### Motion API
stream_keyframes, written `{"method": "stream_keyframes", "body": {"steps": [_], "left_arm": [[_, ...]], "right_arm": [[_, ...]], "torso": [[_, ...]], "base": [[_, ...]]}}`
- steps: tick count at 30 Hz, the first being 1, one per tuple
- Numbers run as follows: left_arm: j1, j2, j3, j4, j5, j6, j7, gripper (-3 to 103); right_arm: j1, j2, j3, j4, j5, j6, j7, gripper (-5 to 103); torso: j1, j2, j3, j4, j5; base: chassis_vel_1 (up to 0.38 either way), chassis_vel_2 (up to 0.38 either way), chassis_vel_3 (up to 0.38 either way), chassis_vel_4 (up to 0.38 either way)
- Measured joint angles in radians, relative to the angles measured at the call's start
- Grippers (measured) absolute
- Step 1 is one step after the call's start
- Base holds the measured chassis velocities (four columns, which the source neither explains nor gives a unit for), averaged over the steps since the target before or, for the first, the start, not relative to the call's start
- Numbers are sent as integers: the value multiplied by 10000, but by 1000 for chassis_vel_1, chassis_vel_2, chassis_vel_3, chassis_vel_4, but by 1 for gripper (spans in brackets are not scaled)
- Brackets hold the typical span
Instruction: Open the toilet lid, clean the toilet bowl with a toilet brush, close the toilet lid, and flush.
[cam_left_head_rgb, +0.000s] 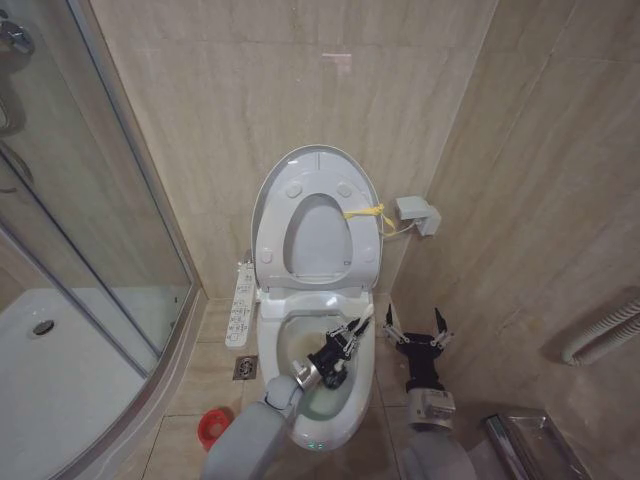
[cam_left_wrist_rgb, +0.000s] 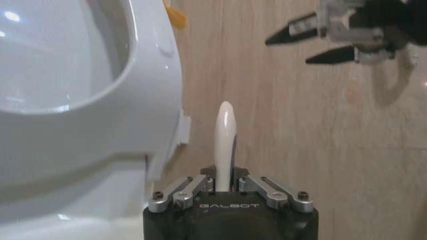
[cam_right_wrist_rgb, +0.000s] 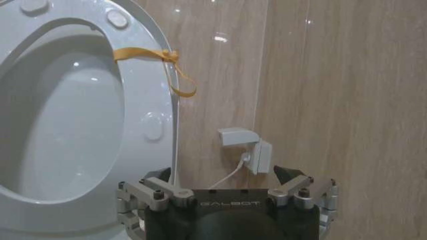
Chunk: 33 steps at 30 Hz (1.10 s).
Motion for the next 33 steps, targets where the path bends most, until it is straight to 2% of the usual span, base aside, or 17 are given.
{"method": "stream_keyframes", "body": {"steps": [3, 8, 12, 15, 25, 30, 33], "left_arm": [[36, -23, 22, 260, 136, -58, 35, 16], [19, 47, -10, 416, 391, -141, 91, 16], [64, 224, 42, -123, 379, -15, 3, 16], [112, 287, 181, -991, 264, 203, -192, 16], [501, 480, 278, -1400, 449, 353, -354, 16], [708, 1010, -27, -2094, 712, 834, -942, 16], [786, 1592, -288, -2774, 784, 1606, -1708, 16]], "right_arm": [[-1, 1, 3, 0, -1, 0, 2, 100], [0, 0, 0, 0, 0, 0, 0, 100], [-1, -4, -1, -1, 0, -1, -1, 100], [1, 1, 0, -1, 0, 0, 0, 100], [0, 1, 0, -1, -1, 0, 0, 100], [0, 0, 0, -1, 0, 0, 0, 100], [0, 0, 0, 0, 0, 0, 0, 100]], "torso": [[-3, 2, -3, 6, 5], [-8, 13, -9, -1, 7], [-1, 1, 3, 14, 4], [-1, 2, -1, 3, 3], [-3, 4, -2, 2, 3], [-3, 4, -3, 3, 2], [-4, 6, -3, 3, 2]], "base": [[0, 0, 0, 0], [0, 0, 0, 0], [0, 0, 0, 0], [0, 0, 0, 0], [0, 0, 0, 0], [0, 0, 0, 0], [0, 0, 0, 0]]}}
